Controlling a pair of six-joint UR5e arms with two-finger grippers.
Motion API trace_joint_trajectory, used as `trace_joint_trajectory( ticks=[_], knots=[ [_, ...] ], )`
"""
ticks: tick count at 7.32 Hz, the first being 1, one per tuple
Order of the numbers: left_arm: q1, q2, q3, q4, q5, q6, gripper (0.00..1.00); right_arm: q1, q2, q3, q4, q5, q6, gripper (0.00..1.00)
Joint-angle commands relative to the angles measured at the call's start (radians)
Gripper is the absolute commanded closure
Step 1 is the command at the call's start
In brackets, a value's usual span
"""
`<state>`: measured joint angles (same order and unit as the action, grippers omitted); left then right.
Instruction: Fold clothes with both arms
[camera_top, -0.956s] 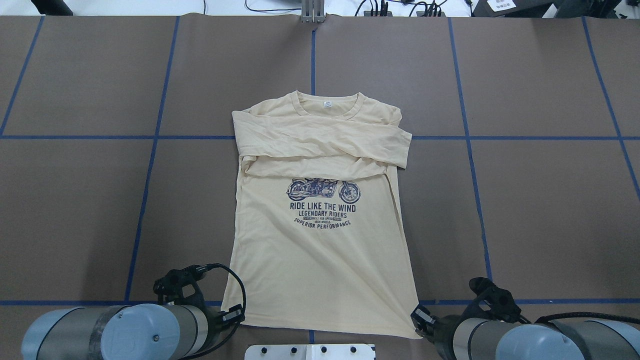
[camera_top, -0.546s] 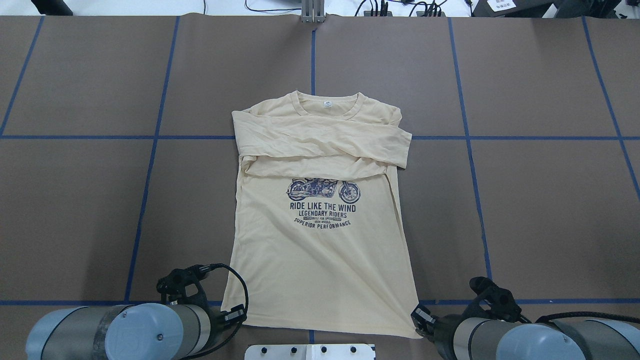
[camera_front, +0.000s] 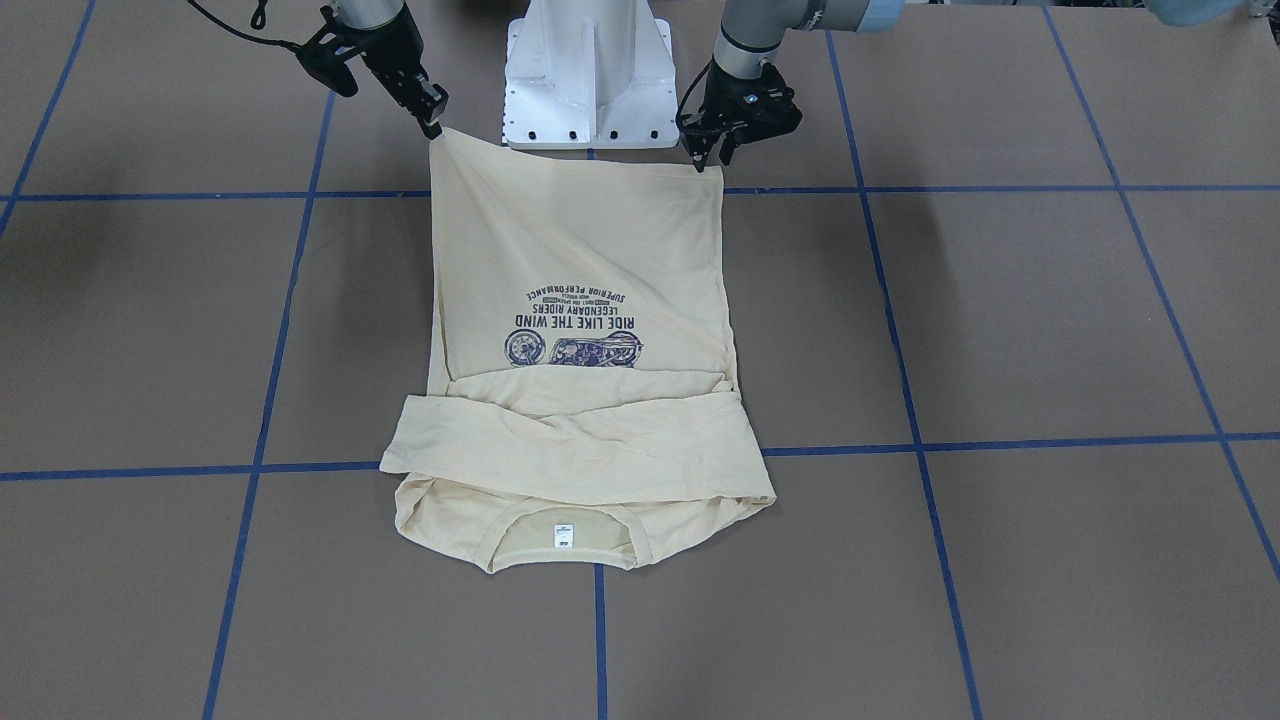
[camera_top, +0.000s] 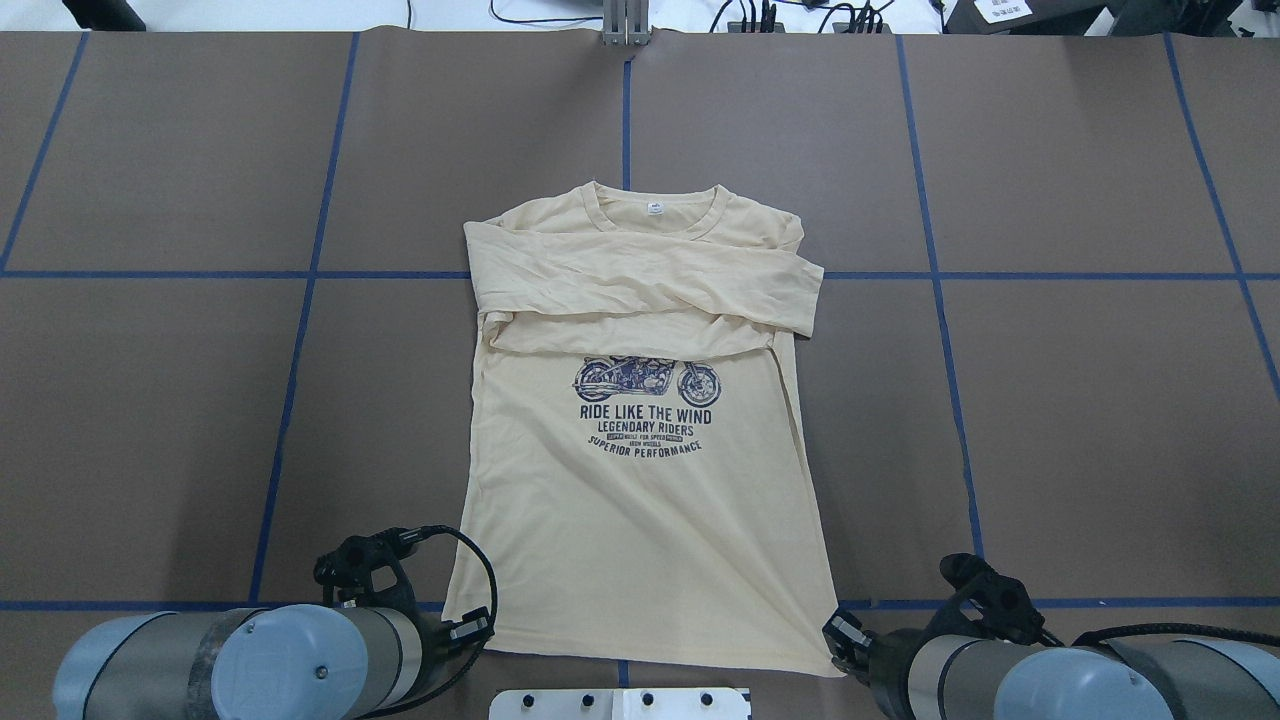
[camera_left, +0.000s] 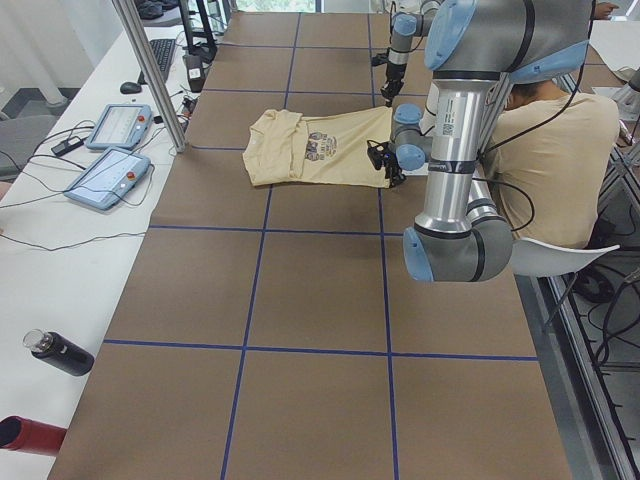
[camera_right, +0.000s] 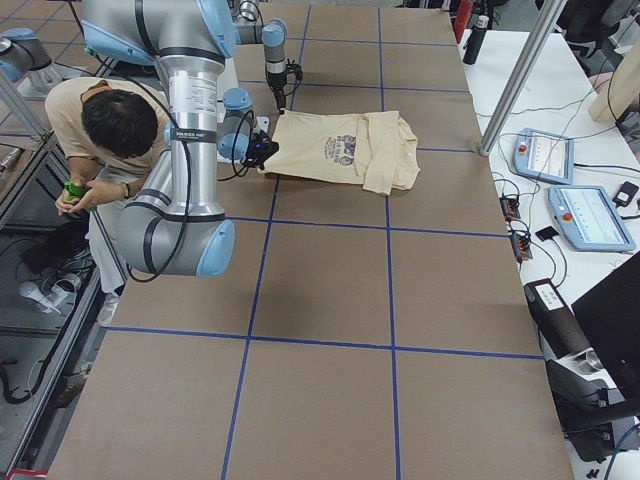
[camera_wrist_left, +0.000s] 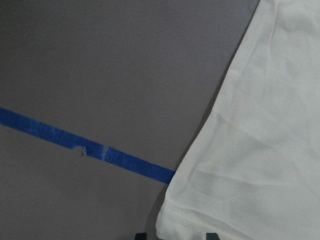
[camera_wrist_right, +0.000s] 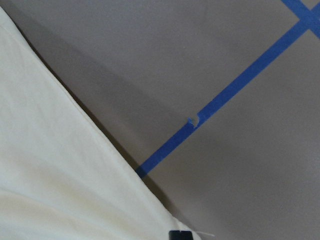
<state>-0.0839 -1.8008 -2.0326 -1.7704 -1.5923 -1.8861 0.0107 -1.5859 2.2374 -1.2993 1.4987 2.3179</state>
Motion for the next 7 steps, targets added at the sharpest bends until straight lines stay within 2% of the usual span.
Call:
trace_joint_trajectory(
  ticks=[1, 7],
  knots=[
    [-0.005, 0.000, 0.000, 0.000, 0.000, -0.001, 0.51, 0.000, 0.000, 0.001, 0.000, 0.000, 0.000, 1.00],
    [-0.011, -0.008, 0.020, -0.001, 0.000, -0.004, 0.51, 0.000, -0.002, 0.002, 0.000, 0.000, 0.000, 1.00]
  ],
)
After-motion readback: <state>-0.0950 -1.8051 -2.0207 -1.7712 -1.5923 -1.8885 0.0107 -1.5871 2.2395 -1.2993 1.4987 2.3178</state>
